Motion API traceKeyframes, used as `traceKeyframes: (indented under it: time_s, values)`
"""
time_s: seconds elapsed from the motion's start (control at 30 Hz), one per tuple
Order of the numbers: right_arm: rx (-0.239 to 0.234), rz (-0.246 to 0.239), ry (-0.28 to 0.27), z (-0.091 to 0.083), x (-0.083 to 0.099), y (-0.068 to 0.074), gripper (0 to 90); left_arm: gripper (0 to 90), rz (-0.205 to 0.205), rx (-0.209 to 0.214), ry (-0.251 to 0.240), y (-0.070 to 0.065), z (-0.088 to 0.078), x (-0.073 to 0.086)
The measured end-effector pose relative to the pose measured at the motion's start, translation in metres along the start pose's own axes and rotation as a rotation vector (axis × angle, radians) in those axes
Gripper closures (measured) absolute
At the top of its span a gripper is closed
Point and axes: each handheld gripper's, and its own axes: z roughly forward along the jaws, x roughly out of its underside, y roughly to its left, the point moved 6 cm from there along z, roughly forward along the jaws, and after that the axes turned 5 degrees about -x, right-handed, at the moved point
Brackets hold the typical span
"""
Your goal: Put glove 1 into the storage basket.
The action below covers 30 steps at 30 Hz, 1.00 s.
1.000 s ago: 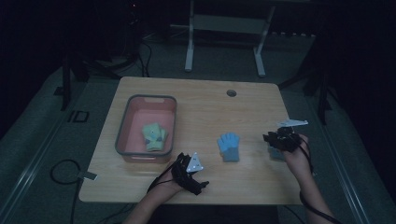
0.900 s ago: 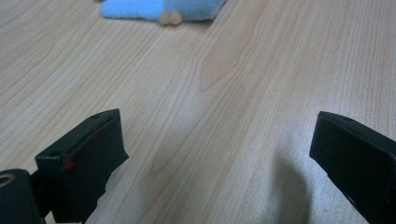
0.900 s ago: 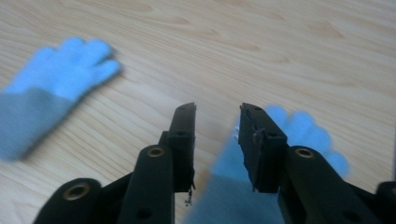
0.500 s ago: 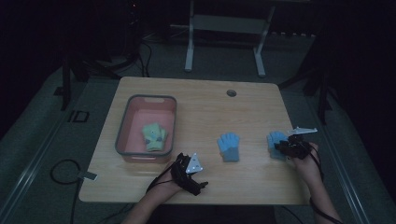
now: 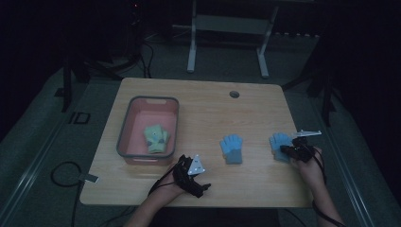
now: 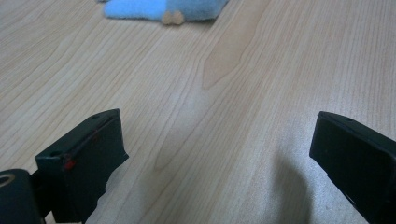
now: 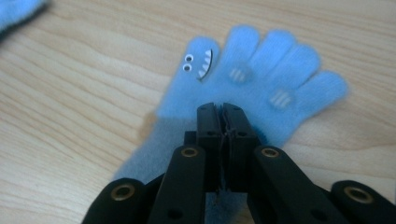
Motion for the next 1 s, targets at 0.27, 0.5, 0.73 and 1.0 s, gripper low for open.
traceKeyframes:
  time_s: [0.27, 0.5, 0.73, 1.0]
  values:
    - [-0.045, -0.042, -0.109, -0.028, -0.028, 0.029, 87.4, 3.5, -0.001, 0.001, -0.006, 0.001, -0.001, 0.000]
    - [-0.091, -0.123, -0.152, -0.043, -0.046, 0.065, 87.4, 3.5, 0.001, 0.001, -0.008, 0.000, -0.001, 0.000]
    - [-0.110, -0.139, -0.138, -0.037, -0.043, 0.080, 87.5, 3.5, 0.003, 0.000, -0.007, 0.000, -0.001, 0.000]
    - [-0.137, -0.148, -0.064, -0.005, -0.025, 0.087, 87.3, 3.5, 0.009, -0.001, -0.005, 0.000, -0.001, 0.000]
